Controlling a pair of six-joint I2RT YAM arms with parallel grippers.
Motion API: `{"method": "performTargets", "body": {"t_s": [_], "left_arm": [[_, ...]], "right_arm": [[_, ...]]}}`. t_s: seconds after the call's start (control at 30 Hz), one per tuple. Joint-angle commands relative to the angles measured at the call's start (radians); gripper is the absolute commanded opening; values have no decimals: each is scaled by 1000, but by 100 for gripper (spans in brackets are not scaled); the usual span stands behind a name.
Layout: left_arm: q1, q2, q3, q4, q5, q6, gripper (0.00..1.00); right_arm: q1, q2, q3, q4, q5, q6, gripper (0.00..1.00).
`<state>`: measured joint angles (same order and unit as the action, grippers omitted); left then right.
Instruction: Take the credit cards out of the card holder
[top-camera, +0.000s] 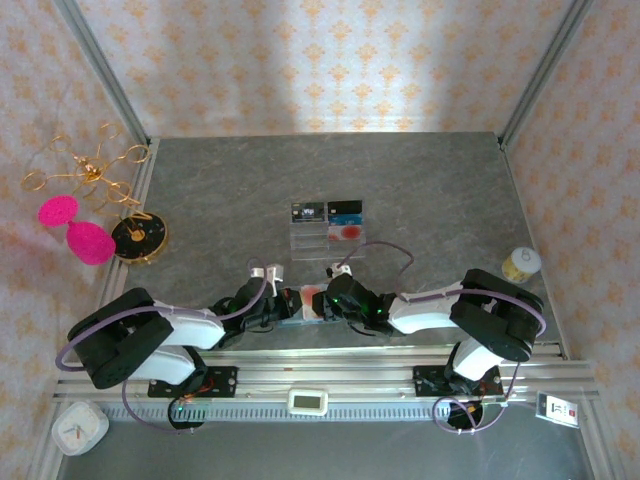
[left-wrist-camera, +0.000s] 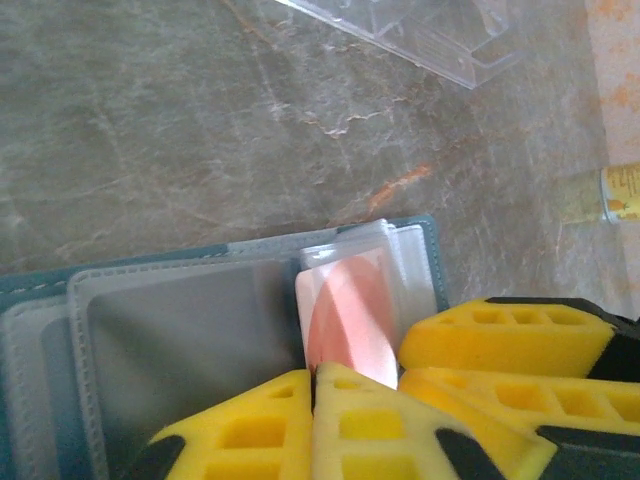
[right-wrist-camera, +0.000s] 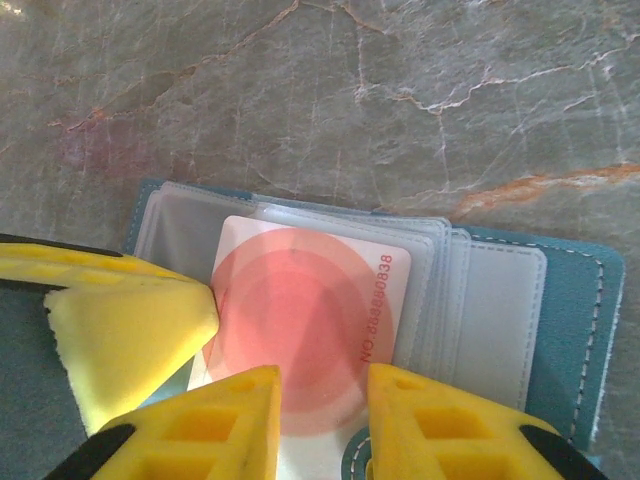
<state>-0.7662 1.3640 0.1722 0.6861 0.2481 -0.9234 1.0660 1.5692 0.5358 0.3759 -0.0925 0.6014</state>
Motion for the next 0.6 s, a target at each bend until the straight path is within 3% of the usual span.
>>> {"method": "performTargets", "body": {"t_s": [0.0, 0.37, 0.57], "left_arm": [[-13, -8, -45, -20, -9, -8, 0], [7, -281, -140, -67, -23, 10, 0], [8, -223, -144, 16, 19, 4, 0]], "right_arm": [[10, 29, -24, -39, -41, 1, 27], [7, 49, -27, -31, -40, 8, 27], [9, 66, -21, -25, -56, 5, 27]]}}
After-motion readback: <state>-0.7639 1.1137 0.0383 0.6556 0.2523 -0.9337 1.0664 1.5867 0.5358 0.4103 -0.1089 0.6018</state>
